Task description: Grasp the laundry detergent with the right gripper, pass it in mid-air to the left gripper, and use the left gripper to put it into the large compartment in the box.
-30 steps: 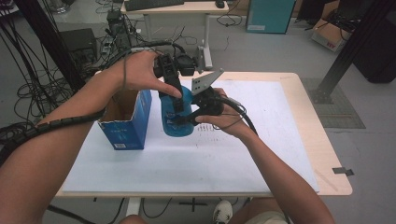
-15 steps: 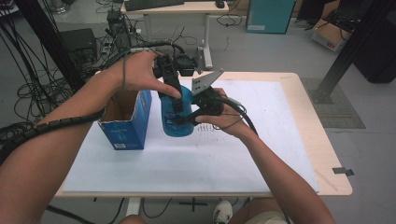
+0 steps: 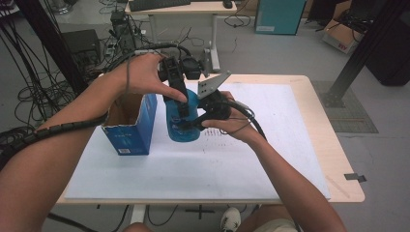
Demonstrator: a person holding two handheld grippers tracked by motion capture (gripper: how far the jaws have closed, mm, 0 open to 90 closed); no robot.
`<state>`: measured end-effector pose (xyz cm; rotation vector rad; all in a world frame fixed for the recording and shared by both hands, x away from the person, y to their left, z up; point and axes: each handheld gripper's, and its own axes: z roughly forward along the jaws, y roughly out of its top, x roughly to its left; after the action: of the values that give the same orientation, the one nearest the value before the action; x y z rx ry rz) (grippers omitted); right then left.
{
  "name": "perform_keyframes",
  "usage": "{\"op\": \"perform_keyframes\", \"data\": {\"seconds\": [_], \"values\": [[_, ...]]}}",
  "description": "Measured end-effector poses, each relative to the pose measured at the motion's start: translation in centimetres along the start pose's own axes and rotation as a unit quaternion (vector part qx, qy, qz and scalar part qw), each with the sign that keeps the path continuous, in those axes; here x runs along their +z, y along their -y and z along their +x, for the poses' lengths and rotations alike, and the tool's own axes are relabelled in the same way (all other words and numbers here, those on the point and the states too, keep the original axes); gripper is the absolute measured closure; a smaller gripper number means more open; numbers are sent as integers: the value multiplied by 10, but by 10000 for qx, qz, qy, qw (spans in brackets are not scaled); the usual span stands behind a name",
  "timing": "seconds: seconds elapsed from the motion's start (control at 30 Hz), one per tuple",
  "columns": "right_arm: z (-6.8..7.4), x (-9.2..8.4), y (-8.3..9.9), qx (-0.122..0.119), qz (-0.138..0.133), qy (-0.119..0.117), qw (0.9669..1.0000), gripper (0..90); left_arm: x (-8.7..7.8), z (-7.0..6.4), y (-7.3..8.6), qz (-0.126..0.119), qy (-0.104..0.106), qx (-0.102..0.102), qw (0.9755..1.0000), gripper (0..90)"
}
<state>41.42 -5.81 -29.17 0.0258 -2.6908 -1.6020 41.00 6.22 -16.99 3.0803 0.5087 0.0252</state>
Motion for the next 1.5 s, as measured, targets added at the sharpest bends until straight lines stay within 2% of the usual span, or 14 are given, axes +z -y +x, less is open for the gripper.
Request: {"op": "perform_keyframes", "data": {"seconds": [0.13, 0.37, 0.6, 0.8, 1.0, 1.5], "values": [[1, 0, 0, 34, 3, -27, 10000, 435, 0, 0, 0, -7, -9, 4, 10000, 62], [0, -1, 0, -10, -12, -38, 10000, 434, -1, 0, 0, -78, -23, 74, 9999, 151], [1, -1, 0, -21, -29, -50, 10000, 434, -1, -1, -1, -71, 27, 121, 9999, 197], [1, -2, -1, -40, -43, -64, 10000, 434, -1, -1, -1, -64, 160, 141, 9998, 291], [2, -3, 0, -84, -10, -61, 9999, 434, 0, -1, -2, -66, 334, 181, 9993, 346], [3, 0, 2, -118, 1, -100, 9999, 432, 4, -2, 0, 11, 343, 223, 9992, 357]]}}
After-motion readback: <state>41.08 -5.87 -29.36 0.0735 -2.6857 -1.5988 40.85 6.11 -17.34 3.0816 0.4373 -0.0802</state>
